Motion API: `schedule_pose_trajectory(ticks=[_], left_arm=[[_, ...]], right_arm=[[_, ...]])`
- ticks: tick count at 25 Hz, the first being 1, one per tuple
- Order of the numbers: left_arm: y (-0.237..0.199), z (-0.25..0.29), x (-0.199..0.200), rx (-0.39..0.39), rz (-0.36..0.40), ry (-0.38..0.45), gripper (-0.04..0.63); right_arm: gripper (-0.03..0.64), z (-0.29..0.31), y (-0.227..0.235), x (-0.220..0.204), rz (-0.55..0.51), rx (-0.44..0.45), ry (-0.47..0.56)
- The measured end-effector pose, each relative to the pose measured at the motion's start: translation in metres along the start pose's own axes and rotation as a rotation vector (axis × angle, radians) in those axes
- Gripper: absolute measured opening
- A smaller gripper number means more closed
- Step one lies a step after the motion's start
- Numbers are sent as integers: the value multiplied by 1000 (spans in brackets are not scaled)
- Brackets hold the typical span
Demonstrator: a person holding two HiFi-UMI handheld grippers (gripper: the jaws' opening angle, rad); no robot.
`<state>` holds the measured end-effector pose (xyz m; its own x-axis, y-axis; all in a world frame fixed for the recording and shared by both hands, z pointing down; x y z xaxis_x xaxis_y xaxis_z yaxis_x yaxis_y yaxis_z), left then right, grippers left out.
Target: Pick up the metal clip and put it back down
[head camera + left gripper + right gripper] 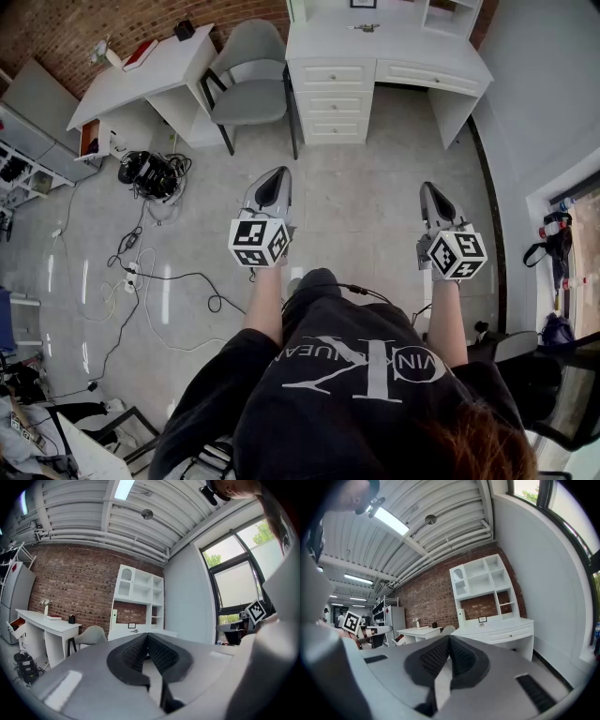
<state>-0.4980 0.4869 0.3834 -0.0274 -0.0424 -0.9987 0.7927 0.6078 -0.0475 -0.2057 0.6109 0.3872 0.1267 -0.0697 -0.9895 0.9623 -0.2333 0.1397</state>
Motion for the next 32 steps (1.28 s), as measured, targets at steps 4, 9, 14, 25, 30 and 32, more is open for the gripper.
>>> schedule_pose_trajectory(ticks=[4, 9, 14, 25, 30, 32], left_arm=[[3, 5, 0, 3, -5, -3, 5], [6, 17, -6, 2, -4, -23, 5], [-2, 37, -6, 0, -7, -26, 5], [-19, 144, -18, -14, -53, -47, 5], [-37, 197, -2, -20, -48, -40, 5], [-44, 216, 1, -18, -57, -41, 5]], right_arm=[[14, -3, 8, 0, 7, -10, 1], [14, -3, 20, -7, 26, -20, -5], [14, 13, 34, -10, 32, -36, -10], [17, 71, 104, -4, 31, -104, -34], [18, 115, 133, 9, 38, -115, -31], [18, 132, 142, 12, 36, -112, -41]])
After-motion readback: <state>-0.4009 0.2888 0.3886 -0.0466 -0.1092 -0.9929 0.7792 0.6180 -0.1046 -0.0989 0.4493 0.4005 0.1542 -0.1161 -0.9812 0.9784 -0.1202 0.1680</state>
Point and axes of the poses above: the fingertips, and each gripper's own axes: z forward along the fingers, y to its right, x out of its top, the point moved 3 cm from there along -z, backward along the fingers, and after that the axes turned 7 degrees about x, right-handed, at the moved point
